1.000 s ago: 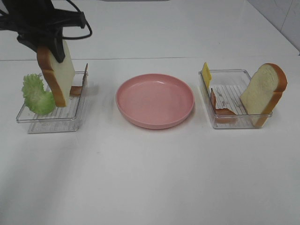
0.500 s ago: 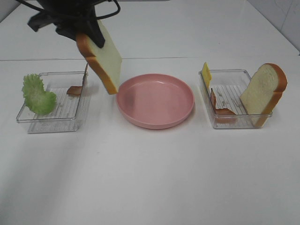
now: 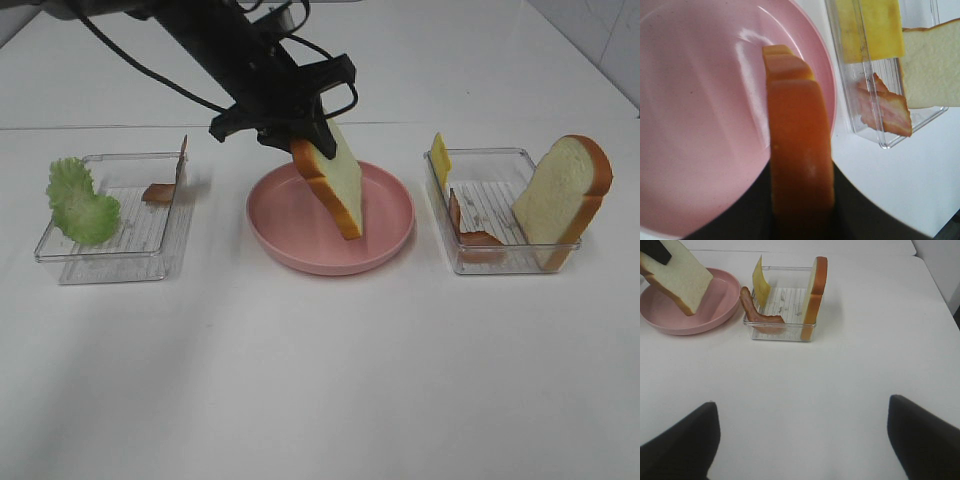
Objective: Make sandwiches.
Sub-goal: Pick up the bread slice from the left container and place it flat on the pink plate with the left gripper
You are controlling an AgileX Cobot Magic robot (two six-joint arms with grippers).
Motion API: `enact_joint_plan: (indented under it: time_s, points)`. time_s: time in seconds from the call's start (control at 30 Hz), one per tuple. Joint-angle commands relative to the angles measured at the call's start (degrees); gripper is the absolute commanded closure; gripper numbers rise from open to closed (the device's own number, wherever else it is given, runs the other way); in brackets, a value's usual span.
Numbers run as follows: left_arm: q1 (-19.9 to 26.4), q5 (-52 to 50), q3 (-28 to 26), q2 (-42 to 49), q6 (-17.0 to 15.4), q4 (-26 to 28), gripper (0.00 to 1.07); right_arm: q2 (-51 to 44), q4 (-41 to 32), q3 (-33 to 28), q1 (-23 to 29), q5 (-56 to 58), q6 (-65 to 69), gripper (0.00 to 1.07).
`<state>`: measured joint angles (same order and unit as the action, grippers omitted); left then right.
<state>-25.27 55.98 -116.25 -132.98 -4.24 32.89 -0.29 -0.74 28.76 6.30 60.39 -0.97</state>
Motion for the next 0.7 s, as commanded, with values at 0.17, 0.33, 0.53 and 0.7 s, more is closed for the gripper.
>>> enact_joint_plan:
  time_s: [0.17,0.33,0.53,0.7]
  points:
    - [-1.89,-4.76,-2.29,-4.3,-2.81,2.58,1.05,-1.15,0.34,-0.06,0.11,-0.17,0.0,0.25]
    - [-1.89,-5.96,-2.29,-6.02,-2.35,2.98,1.04,-1.15,0.34,-0.06,0.11,-0.17,0.0,0.25]
    - [-1.89,-6.76,-2.29,-7.05,-1.09,3.15,1.0,-1.15,0.34,-0.06,0.11,-0.17,0.0,0.25]
    - [-1.72,-7.05,-3.15,-8.94,-1.09,2.92,0.89,-1.15,0.34,-0.06,0.11,-0.17,0.0,0.25]
